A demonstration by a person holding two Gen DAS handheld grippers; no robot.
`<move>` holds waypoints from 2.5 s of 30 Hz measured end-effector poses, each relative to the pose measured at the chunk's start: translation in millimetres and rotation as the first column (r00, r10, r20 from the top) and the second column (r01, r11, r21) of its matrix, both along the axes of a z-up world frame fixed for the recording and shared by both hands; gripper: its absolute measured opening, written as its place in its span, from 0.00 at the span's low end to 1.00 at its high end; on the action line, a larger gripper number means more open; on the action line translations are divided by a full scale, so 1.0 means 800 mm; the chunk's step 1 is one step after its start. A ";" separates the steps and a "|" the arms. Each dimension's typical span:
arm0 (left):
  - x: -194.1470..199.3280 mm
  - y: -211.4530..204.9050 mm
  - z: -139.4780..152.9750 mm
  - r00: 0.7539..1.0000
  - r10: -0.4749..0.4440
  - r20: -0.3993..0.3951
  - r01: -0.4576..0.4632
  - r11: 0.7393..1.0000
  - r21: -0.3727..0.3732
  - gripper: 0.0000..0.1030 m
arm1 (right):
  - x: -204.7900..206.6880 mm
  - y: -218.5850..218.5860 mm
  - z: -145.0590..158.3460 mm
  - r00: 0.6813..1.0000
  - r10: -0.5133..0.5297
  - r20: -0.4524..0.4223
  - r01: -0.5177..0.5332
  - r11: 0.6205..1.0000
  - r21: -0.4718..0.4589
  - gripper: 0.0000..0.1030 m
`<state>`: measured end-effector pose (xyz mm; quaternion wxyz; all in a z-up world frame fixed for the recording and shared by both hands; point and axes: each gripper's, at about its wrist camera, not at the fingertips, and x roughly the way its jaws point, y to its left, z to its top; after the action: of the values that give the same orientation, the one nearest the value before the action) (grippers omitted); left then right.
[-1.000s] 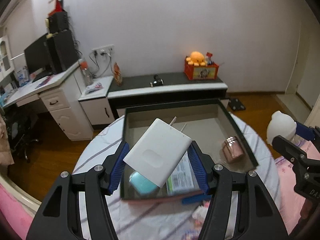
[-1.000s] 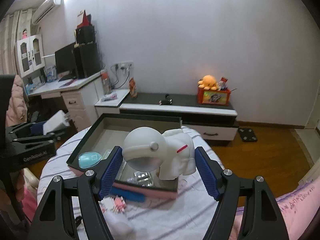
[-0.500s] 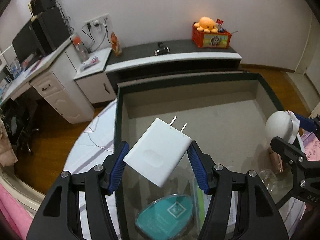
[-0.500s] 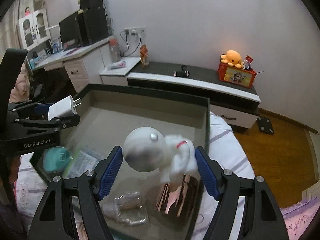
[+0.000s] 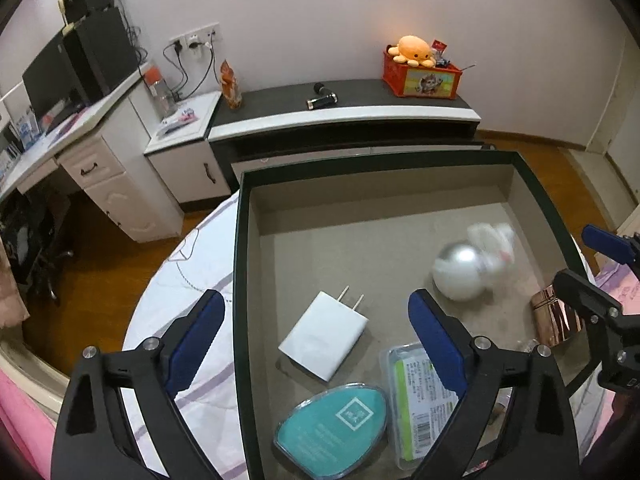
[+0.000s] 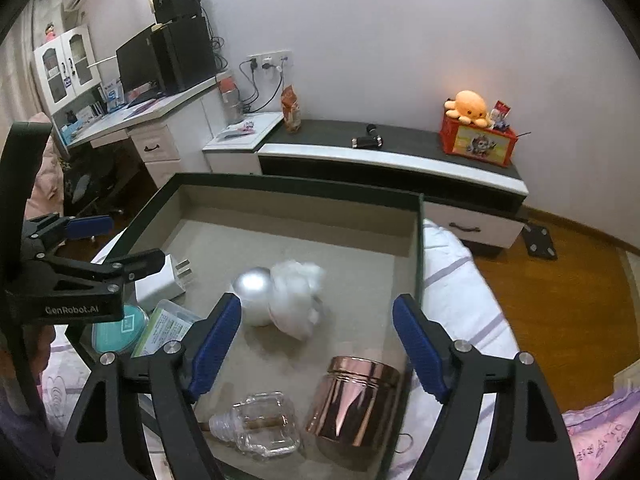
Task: Organize rigid objects
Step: 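Release the charger into the tray with the left tool while the right tool drops the astronaut, then withdraw both open tools from the tray toward the remaining items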
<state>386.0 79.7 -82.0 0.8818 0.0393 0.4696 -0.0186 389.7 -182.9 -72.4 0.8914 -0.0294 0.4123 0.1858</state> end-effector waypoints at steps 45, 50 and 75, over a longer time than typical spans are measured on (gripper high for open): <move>-0.380 -0.009 0.148 0.887 0.074 0.457 -0.088 0.996 0.010 1.00 | -0.354 -0.058 0.162 0.920 -0.146 0.363 0.127 0.989 0.075 0.83; -0.407 -0.014 0.141 0.875 0.087 0.476 -0.099 0.995 0.000 1.00 | -0.387 -0.059 0.160 0.905 -0.171 0.390 0.149 0.985 0.086 0.84; -0.421 -0.018 0.139 0.881 0.099 0.462 -0.100 0.995 -0.024 1.00 | -0.406 -0.064 0.161 0.888 -0.211 0.409 0.193 0.977 0.086 0.85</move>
<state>49.5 65.0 29.1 0.9681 0.0188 0.2472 0.0368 65.1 -234.5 56.1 0.9735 -0.0061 0.2099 0.0903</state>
